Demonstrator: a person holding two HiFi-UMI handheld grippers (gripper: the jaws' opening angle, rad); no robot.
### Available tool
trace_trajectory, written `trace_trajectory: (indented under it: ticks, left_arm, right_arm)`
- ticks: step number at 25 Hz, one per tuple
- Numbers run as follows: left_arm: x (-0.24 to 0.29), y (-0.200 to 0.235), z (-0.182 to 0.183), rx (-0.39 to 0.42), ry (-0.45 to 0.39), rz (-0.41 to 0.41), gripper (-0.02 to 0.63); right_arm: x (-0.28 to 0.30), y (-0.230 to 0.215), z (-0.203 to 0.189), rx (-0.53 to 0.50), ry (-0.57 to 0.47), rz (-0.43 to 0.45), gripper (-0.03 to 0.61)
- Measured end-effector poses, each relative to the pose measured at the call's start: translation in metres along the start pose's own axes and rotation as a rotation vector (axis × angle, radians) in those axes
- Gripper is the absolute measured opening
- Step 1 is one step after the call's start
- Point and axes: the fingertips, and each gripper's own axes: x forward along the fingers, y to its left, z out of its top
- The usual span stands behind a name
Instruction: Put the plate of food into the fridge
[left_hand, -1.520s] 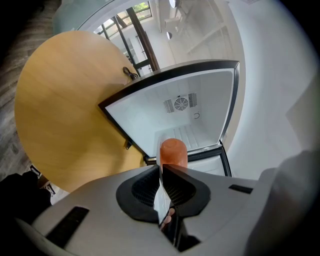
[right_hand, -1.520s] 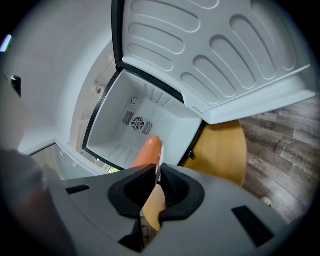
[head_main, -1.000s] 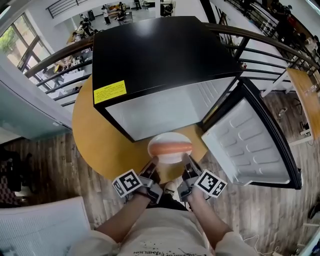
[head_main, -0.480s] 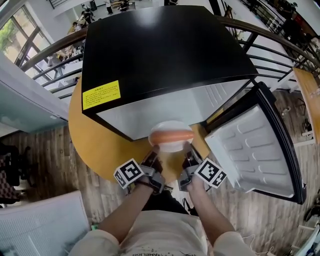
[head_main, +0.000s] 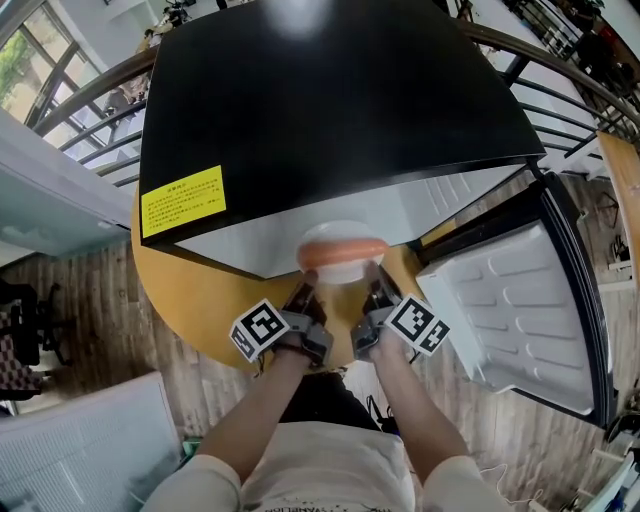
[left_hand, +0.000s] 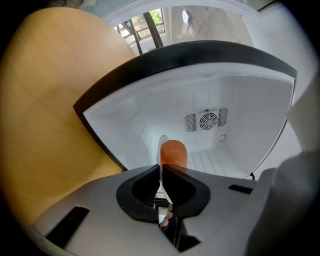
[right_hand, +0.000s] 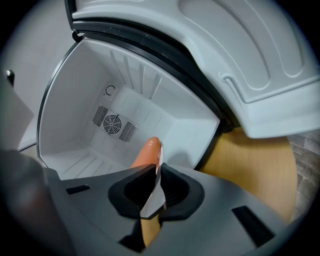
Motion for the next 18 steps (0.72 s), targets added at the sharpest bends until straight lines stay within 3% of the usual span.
trace_trajectory:
  ticks: [18]
  left_arm:
    - [0.037, 0.029, 0.020, -0.040, -0.077, 0.043, 0.034]
  right_arm:
    - [0.049, -0.027, 0.002, 0.022, 0.002, -0.025, 0.049]
